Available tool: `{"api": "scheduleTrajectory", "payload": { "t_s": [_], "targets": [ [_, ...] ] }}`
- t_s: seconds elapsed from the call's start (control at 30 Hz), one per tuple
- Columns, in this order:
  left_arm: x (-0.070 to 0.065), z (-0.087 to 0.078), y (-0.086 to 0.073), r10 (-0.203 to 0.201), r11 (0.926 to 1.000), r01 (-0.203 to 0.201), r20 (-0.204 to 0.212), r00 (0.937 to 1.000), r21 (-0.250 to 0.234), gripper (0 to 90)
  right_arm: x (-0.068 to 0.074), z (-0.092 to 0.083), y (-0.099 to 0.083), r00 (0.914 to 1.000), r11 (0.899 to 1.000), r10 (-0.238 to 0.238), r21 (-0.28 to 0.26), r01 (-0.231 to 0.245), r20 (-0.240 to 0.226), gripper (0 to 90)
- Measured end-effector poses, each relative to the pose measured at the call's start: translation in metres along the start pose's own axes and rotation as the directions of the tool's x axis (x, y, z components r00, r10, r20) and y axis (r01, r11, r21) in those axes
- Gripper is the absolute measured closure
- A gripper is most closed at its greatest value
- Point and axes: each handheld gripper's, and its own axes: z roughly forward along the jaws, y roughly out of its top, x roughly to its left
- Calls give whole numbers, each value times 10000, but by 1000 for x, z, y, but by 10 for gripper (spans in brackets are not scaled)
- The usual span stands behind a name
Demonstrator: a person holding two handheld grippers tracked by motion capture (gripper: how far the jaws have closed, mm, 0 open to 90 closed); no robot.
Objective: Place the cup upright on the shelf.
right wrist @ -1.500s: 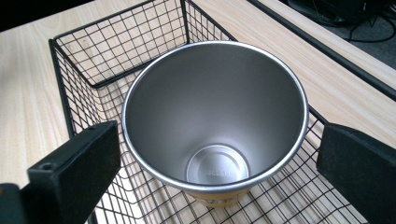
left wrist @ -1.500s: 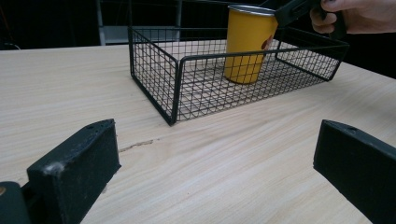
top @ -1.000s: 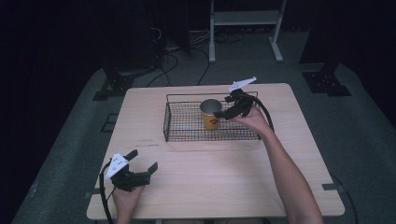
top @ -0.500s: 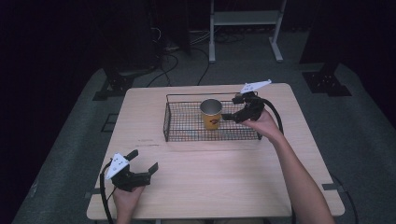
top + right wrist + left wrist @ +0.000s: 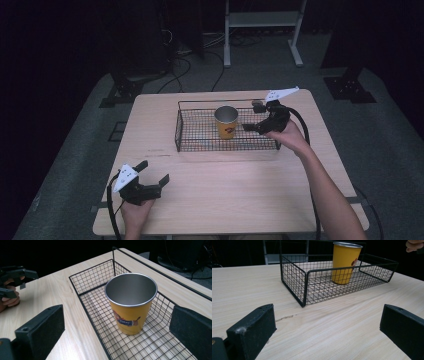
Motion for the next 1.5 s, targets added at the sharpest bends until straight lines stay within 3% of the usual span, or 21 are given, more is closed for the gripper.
{"api": "scheduleTrajectory", "payload": {
  "t_s": [1.5],
  "targets": [
    [0,0,0,62,9999,-62,-20,10000,82,0,19,-36,-60,9985,9988,350,-327,-364,-424,0]
  ]
}}
